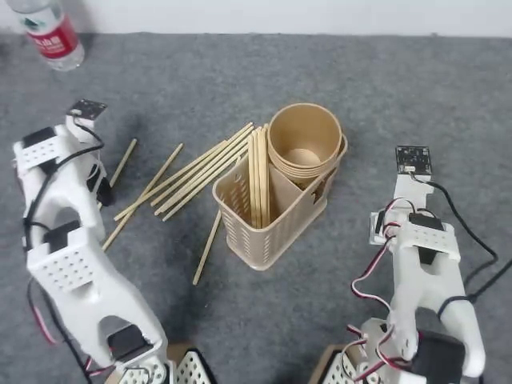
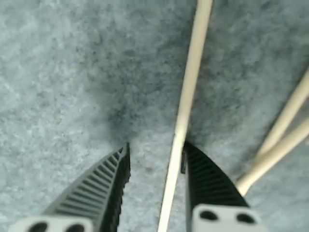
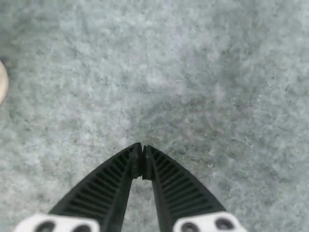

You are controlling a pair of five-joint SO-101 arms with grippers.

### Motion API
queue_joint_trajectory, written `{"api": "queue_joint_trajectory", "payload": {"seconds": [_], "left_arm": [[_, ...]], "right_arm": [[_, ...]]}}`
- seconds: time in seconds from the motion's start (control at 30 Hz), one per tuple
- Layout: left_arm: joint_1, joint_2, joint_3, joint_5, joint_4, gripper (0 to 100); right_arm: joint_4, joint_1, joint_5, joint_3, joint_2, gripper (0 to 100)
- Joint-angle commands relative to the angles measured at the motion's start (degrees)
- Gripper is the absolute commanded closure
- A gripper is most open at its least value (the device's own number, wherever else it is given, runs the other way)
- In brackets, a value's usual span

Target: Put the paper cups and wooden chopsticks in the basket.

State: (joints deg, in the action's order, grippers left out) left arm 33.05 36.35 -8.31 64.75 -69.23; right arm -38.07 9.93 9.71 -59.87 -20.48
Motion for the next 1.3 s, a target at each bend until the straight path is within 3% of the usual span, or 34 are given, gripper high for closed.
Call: {"api": "queue_joint_trajectory", "payload": {"seconds": [0.0,0.13,0.43,0.7,0.77,1.0,1.27], "left_arm": [[-2.7,2.1,-0.7,0.9,-1.1,90],[-4.0,2.3,-0.7,6.9,-5.5,98],[-4.7,1.7,-0.7,10.5,-11.0,99],[-5.2,-7.6,-12.5,11.3,-30.2,99],[-5.2,-12.2,-13.4,10.5,-31.2,99],[-8.0,-29.8,-9.1,0.2,-30.9,99],[-18.2,-45.9,-5.6,-30.0,-21.7,99]], "right_arm": [[0.9,0.4,0.9,0.0,-1.8,99.1],[0.9,0.4,0.9,0.0,-1.8,99.1],[0.9,0.4,0.9,0.0,-1.8,99.1],[0.9,0.4,0.9,0.0,-1.8,99.1],[0.9,0.4,0.9,0.0,-1.8,99.1],[0.9,-0.4,0.9,0.1,-1.8,99.1],[0.8,-0.4,0.9,0.0,-1.8,99.1]]}}
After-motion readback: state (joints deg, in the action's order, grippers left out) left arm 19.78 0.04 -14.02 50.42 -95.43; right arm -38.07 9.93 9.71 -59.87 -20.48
